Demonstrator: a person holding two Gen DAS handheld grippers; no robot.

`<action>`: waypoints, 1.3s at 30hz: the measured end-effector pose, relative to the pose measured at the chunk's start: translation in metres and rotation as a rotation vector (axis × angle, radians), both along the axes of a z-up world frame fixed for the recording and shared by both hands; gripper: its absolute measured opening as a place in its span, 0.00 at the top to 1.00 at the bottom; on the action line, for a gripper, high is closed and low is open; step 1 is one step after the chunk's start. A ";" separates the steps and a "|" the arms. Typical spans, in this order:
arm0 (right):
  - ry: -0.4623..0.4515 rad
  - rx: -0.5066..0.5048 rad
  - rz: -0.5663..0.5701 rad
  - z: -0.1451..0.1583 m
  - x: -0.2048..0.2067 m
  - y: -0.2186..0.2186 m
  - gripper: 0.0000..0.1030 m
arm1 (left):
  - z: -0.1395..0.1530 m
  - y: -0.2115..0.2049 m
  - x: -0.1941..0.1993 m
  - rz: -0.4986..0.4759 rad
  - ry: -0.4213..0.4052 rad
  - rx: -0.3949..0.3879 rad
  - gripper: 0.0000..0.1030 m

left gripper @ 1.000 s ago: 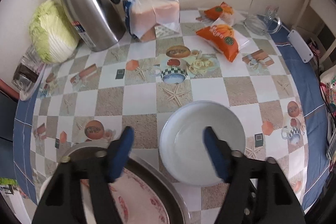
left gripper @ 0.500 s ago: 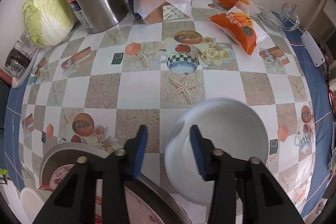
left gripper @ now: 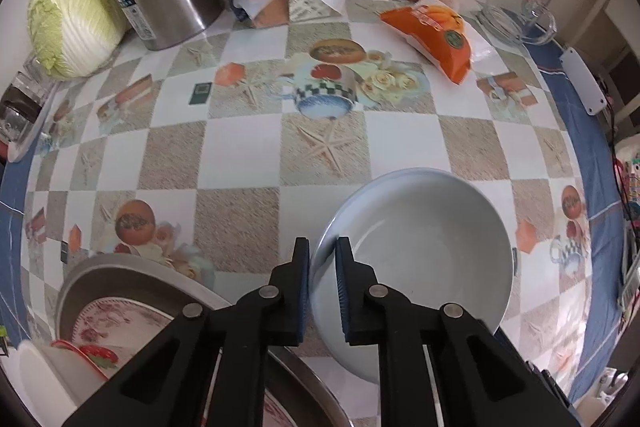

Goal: Organize plates and bowls
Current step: 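Close the left gripper on the round bowl rim while the right gripper grips it too, then lift the white round bowl with both grippers and carry it toward the basin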

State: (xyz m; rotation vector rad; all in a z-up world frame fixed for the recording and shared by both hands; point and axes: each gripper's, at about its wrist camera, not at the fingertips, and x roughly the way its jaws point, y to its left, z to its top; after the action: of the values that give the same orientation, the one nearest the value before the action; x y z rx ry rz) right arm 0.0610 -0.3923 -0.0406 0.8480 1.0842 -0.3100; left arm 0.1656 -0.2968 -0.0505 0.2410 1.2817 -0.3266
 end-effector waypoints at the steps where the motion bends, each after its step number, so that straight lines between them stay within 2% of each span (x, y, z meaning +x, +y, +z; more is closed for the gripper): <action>1: 0.002 0.001 -0.007 0.000 -0.002 -0.002 0.86 | 0.000 -0.002 -0.002 -0.009 0.003 0.002 0.88; 16: 0.013 0.020 -0.058 -0.008 -0.013 -0.018 0.85 | -0.004 -0.012 -0.010 -0.033 0.029 -0.031 0.89; 21: 0.010 0.029 -0.065 -0.010 -0.014 -0.018 0.85 | -0.008 -0.009 -0.010 -0.009 0.044 -0.081 0.89; 25: 0.020 0.020 -0.065 -0.009 -0.015 -0.019 0.85 | -0.008 -0.012 -0.013 -0.022 0.049 -0.087 0.89; 31: 0.026 0.021 -0.105 -0.007 -0.028 -0.028 0.85 | -0.014 -0.015 -0.023 -0.032 0.090 -0.144 0.89; 39: 0.044 0.003 -0.115 -0.005 -0.042 -0.033 0.85 | -0.007 -0.023 -0.032 -0.059 0.096 -0.167 0.89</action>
State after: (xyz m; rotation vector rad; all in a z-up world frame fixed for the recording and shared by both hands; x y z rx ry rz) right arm 0.0188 -0.4250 -0.0457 0.9120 1.0790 -0.4247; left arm 0.1336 -0.3195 -0.0577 0.1216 1.3356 -0.4982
